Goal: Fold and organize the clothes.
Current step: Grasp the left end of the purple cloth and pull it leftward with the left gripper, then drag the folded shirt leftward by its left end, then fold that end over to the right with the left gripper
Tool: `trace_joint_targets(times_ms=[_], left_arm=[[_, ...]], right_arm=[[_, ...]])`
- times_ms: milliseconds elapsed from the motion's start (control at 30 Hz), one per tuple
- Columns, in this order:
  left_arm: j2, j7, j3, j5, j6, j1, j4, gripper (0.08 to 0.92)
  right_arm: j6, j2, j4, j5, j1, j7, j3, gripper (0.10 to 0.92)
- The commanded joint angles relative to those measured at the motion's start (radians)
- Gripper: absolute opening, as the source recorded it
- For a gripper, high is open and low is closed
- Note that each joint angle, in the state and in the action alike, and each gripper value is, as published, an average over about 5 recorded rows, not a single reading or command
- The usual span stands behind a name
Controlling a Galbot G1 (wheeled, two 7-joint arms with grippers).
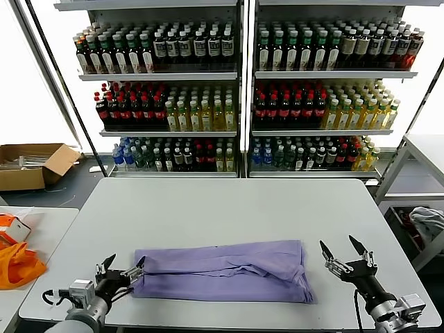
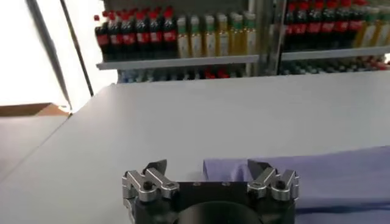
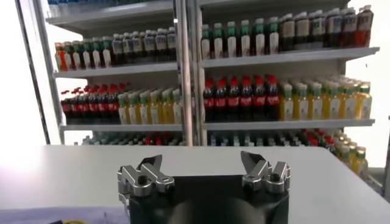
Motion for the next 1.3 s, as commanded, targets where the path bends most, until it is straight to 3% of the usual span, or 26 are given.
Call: trace_joint_targets(times_ms=[33,267,367,900,1000,1133,1300], left_arm=[[-0.172,-0.119,0.033,0.009,-0.014,0.026,-0.01,0.823],[-0.18,-0.119,0.043,0.012,-0.017,0.041,-0.009,0.818],[-0.187,-0.116,0.05,0.014,-0.024,0.052,-0.013,0.767],[-0.165,-0.039,0.027,0.027,-0.064,0.064,0.023,0.309],[-0.125,-0.012,-0.036,0.017,-0.085,0.054,0.047,0.222],[-0.002,0.043,-0.228,-0.06,-0.101,0.037,0.102,0.125],[0.191,0.136,-0.472,-0.145,-0.109,0.048,0.182,0.108]], right_arm=[[0.107,0.009,-0.022,-0.02,-0.038,-0.023,0.022,0.823],[0.11,-0.009,-0.03,-0.014,-0.038,-0.021,0.017,0.823],[0.111,-0.025,-0.037,-0.007,-0.037,-0.019,0.015,0.823],[0.102,-0.056,-0.055,0.035,-0.003,-0.005,-0.001,0.823],[0.1,-0.059,-0.056,0.043,0.004,-0.002,0.002,0.823],[0.1,-0.069,-0.054,0.054,0.007,-0.001,0.01,0.823],[0.101,-0.073,-0.054,0.06,0.008,-0.002,0.013,0.823]])
